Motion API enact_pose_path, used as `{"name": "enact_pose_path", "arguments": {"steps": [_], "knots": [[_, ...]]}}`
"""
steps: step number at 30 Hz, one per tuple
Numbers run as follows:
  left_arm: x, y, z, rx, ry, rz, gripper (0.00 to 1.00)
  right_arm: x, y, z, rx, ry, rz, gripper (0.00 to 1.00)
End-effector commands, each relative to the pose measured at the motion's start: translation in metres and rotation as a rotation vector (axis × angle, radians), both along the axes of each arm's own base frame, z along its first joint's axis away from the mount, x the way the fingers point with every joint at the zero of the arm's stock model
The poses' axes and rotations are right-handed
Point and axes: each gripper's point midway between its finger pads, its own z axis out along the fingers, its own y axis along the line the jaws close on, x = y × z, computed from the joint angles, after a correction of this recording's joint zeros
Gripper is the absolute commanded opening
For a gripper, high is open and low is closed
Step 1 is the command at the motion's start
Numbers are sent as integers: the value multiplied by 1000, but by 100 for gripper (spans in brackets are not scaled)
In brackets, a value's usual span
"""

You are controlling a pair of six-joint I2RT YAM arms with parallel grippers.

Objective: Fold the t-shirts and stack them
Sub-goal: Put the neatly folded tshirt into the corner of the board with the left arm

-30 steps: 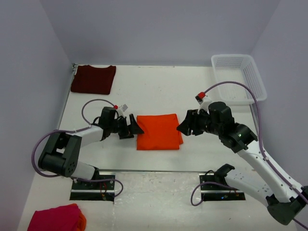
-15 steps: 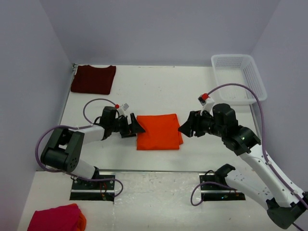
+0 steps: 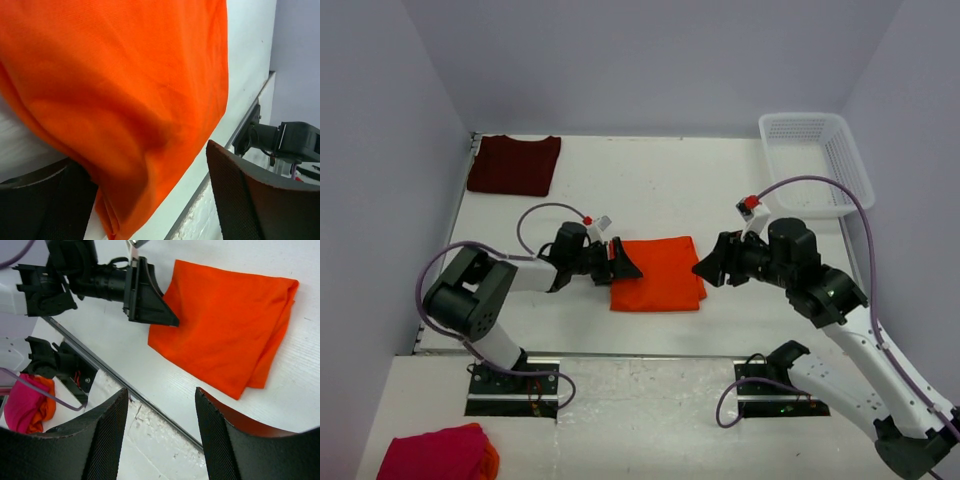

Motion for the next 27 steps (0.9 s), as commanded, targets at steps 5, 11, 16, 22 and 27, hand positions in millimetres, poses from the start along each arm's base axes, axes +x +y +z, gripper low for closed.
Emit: {"name": "enact_pose_path", "arguments": {"steps": [5,11,16,22,27], "knots": [[-44,10,-104,255,261,57,26,-11,-2,-2,32,6,9,57],[-42,15,-128,320,277,46,0,-16,-4,-10,37,23,10,57],[-24,12,-105,344,191,27,0,-14,-4,-20,16,44,3,58],[14,35,-34,518,-18,44,0,-10,-3,-23,3,42,9,58],[69,69,43,737,-232,160,0,-9,5,-23,11,47,51,58]]}}
